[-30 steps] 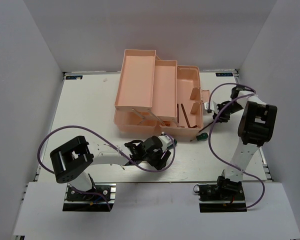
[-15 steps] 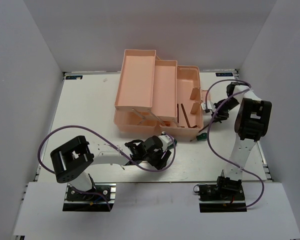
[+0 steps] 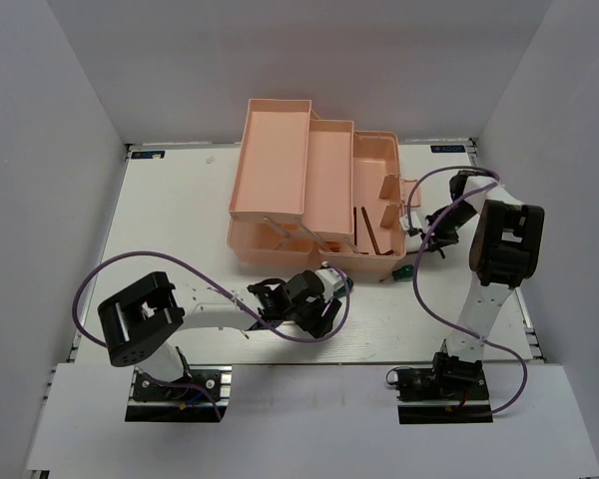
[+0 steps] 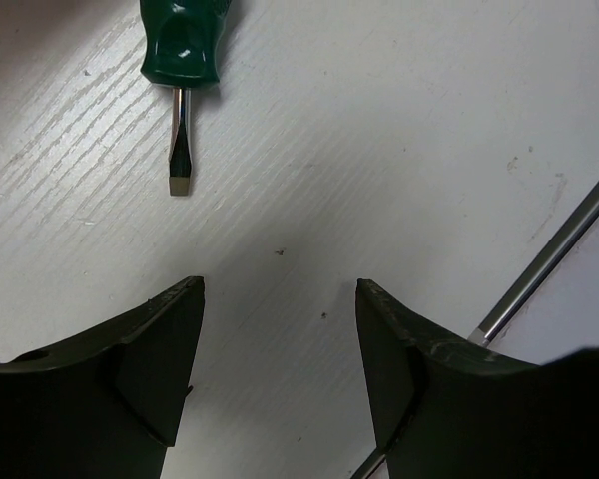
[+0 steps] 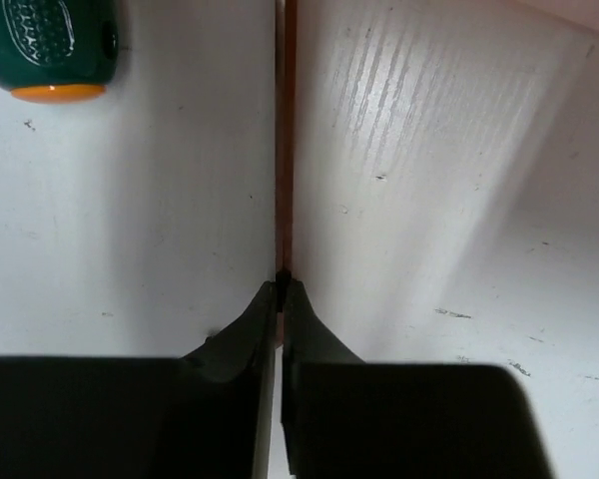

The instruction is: Sort the tools into containers

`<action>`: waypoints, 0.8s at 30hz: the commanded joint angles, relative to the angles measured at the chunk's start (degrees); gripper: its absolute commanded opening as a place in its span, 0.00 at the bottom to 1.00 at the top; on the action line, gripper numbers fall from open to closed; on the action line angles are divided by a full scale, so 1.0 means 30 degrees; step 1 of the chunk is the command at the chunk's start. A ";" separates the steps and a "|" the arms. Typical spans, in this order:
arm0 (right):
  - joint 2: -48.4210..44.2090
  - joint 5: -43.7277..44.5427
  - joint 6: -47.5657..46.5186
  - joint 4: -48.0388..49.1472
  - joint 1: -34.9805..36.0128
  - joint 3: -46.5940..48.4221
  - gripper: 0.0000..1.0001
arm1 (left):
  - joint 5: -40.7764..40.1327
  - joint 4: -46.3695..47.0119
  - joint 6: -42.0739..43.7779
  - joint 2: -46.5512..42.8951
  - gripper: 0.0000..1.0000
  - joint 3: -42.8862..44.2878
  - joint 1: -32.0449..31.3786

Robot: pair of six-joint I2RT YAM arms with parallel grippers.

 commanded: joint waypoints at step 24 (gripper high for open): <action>-0.6723 0.1306 0.9808 0.5138 -0.2323 -0.4453 0.00 | -0.0101 -0.0013 0.0049 -0.2848 0.73 -0.0507 -0.0103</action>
